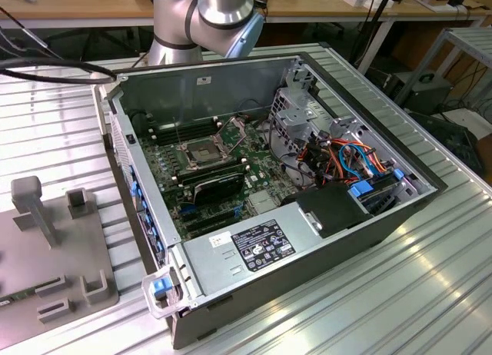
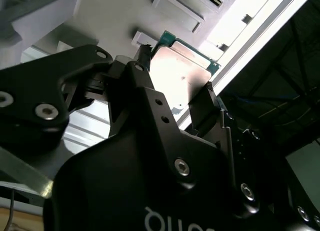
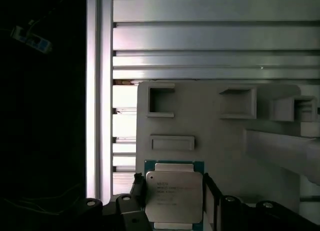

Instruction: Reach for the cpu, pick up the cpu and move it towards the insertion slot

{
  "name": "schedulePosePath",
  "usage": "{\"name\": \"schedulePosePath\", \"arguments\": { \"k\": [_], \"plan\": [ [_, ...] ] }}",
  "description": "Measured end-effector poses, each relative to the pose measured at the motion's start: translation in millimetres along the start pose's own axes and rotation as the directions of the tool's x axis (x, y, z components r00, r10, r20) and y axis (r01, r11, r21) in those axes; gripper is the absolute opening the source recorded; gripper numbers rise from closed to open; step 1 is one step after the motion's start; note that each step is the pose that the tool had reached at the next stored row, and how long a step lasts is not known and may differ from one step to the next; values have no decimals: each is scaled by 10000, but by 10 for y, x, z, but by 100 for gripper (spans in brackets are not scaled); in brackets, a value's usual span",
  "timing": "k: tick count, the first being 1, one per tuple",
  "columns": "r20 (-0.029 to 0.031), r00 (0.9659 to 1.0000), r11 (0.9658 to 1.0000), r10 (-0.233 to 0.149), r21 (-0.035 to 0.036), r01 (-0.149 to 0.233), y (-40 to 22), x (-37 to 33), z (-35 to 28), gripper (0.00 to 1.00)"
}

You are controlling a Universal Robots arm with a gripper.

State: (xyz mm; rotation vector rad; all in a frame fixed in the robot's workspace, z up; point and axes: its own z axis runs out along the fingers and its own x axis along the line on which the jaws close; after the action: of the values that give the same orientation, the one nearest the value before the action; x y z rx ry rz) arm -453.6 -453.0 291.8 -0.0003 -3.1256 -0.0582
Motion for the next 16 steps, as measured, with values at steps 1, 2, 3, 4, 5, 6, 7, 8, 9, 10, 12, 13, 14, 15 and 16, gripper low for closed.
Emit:
{"name": "schedulePosePath", "arguments": {
  "k": [1,2,3,4,5,6,7,8,9,10,12,13,14,15,16],
  "plan": [
    [0,10000,10000,0,0,0,1,1,-30,55],
    [0,10000,10000,0,0,0,2,1,-55,55],
    [-1,10000,10000,0,0,0,3,1,-89,55],
    [0,10000,10000,0,-1,0,4,2,-113,55],
    [0,10000,10000,0,0,0,7,3,-186,55],
    [-1,10000,10000,0,1,0,8,4,-228,55],
    [0,10000,10000,0,0,0,10,4,-269,55],
    [-1,10000,10000,0,0,0,11,5,-300,55],
    [0,10000,10000,0,-1,0,12,5,-329,55],
    [0,10000,10000,0,0,0,14,6,-367,55],
    [0,10000,10000,0,0,0,16,7,-427,55],
    [-1,10000,10000,0,0,0,17,7,-454,55],
    [0,10000,10000,0,0,0,18,8,-495,55],
    [1,10000,10000,0,0,0,19,8,-517,55],
    [-1,10000,10000,0,1,0,20,8,-537,55]
  ]
}}
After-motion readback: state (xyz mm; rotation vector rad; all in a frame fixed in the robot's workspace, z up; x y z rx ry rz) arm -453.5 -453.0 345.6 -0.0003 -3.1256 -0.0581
